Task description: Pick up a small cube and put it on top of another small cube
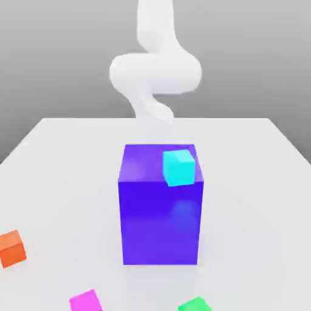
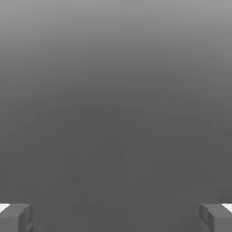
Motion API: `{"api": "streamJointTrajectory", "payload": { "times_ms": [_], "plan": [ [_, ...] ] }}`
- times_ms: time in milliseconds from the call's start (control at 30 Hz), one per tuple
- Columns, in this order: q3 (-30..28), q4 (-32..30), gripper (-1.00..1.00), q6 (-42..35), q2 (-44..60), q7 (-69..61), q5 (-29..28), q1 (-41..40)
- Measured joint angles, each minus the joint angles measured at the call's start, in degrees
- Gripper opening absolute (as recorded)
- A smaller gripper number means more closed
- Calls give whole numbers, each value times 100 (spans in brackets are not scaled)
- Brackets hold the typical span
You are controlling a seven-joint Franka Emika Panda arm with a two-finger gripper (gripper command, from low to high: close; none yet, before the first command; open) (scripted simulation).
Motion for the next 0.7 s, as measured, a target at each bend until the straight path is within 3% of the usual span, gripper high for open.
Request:
{"api": "streamJointTrajectory", "payload": {
  "times_ms": [367,700],
  "plan": [
    [-1037,27,0,593,2319,-1996,836,638],
    [-1362,49,0,1132,4386,-3742,1526,599]
  ]
}}
